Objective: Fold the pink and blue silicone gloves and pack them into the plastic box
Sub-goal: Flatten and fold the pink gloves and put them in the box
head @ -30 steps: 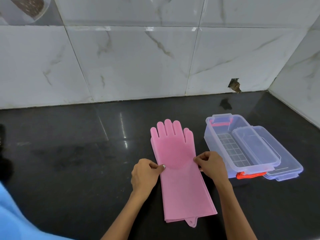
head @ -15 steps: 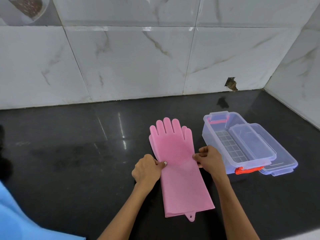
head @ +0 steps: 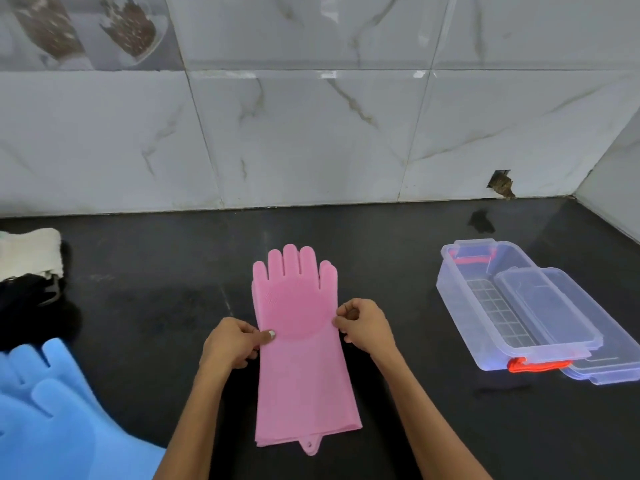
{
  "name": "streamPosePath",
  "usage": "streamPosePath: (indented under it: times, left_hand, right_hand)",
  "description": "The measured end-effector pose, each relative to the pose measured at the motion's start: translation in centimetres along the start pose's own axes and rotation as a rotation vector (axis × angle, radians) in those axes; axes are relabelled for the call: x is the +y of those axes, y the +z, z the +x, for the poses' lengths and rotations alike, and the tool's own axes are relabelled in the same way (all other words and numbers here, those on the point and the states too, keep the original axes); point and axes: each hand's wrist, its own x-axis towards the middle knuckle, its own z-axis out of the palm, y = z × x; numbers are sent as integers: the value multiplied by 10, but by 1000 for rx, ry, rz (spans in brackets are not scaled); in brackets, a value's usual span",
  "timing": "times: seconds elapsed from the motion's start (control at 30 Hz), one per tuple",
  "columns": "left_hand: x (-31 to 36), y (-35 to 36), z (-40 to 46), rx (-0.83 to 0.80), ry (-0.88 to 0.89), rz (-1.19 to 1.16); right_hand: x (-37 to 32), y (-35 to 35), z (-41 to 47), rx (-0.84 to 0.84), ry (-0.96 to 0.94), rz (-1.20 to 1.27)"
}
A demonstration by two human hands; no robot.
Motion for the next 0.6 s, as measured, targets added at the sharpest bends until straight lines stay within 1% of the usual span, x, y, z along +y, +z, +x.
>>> streamPosePath:
  times: [0.07,0.13,0.23,0.33,0.5,0.6]
  left_hand:
    - [-4,1,-2,43,11,-11]
    - [-6,3,-5,63,27,-30]
    - [-9,-1,-4,27,16,-88]
    - [-9,-4,-4,-4,-6,-114]
    - [-12,2,-5,57,0,-111]
    - [-12,4,-5,98,21,-82]
  right_hand:
    - [1,1,-1,34,10,57]
    - [4,-4,-3,24,32,116]
    - [4,-8,-4,-27,48,45]
    - [3,-6,-5,-39,5,-65]
    - [6,-5,-5,-30,-34,-66]
    - [7,-1,-9,40,-71,-27]
